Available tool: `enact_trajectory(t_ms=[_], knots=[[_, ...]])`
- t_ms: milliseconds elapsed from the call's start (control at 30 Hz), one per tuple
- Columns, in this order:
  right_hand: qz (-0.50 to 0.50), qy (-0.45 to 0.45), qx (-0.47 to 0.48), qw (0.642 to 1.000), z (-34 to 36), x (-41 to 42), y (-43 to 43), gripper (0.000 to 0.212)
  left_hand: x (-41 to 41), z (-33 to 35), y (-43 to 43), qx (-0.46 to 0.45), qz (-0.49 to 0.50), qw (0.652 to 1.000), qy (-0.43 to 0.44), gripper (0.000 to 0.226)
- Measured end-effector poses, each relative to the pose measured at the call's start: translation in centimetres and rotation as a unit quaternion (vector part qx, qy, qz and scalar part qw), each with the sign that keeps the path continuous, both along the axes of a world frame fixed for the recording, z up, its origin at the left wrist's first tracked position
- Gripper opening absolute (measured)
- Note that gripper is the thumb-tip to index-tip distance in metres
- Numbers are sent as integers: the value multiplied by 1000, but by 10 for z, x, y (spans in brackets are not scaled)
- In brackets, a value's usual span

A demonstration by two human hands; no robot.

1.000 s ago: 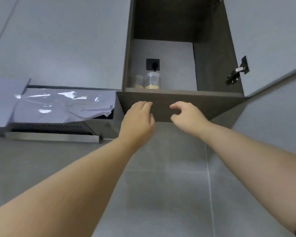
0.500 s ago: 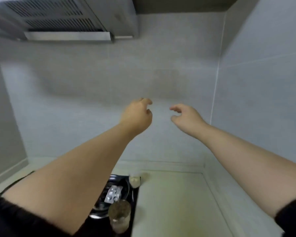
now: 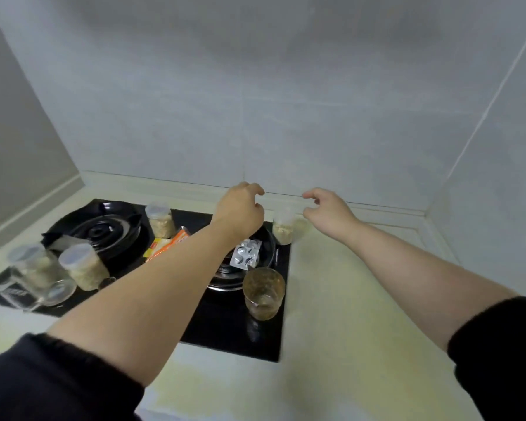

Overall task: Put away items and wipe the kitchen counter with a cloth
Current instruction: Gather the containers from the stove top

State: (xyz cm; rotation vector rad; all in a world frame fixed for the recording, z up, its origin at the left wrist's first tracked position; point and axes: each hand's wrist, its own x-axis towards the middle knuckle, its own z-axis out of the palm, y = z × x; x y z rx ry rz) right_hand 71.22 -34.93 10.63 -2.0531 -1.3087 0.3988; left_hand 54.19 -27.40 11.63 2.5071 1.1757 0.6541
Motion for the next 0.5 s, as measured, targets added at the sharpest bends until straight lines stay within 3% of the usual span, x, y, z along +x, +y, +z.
enact_trajectory(t_ms=[167, 267, 367, 500], knots=[[0, -32, -120, 992, -71, 11, 78, 64, -14, -59, 75, 63, -77, 982, 160, 43], [-16, -130, -195, 972, -100, 24, 112, 79, -17, -85, 108, 81, -103, 974, 186, 44], [42, -221, -232, 946, -116, 34, 136, 85, -19, -107, 133, 108, -123, 964, 210, 46], [42, -114, -186, 975, -128, 35, 142, 74, -32, -119, 156, 114, -161, 962, 189, 44]])
